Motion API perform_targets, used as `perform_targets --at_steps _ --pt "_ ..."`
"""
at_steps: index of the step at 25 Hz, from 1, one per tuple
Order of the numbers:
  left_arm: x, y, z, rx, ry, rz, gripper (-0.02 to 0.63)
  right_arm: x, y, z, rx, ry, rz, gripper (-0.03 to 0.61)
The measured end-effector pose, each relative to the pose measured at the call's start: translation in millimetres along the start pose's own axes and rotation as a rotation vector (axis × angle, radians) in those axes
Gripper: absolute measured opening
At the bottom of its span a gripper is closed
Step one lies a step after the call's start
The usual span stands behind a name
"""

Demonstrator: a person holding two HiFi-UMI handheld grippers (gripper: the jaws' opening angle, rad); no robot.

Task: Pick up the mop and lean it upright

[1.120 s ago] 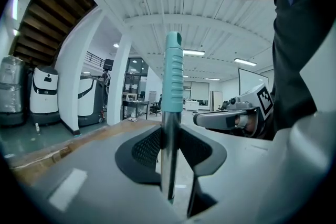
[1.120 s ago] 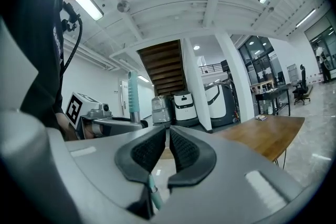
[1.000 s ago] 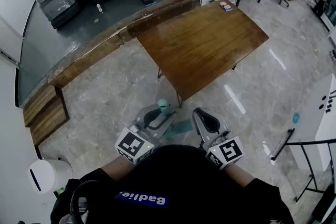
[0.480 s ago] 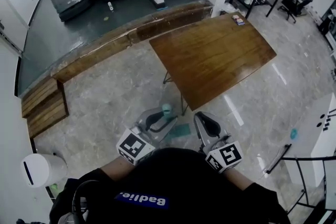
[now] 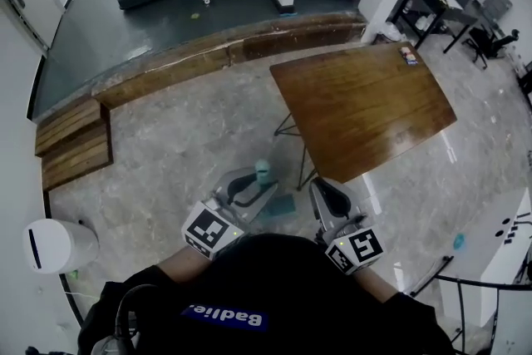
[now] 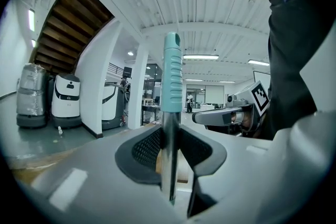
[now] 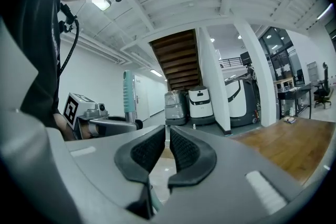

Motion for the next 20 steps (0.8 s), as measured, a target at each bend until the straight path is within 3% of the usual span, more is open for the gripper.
perform_targets --at_steps 12,20 --pt "-100.0 16.4 62.2 0.025 0.063 -0.026 0.121 -63.5 7.4 -120.8 -0.030 0.104 0.012 0.031" --pt "-160.0 26.2 77.6 0.037 0.162 -0.047 0.121 -62.5 5.8 -162.7 -0.034 0.142 -0.005 0.029"
Point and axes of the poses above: the fingertips, and each gripper's own axes: z backward along the fingers, x to its right, y out of its top, the point moved 8 cm from there along z, backward along the fingers, and after that the axes turned 9 degrees about z, right-handed, at the moved point
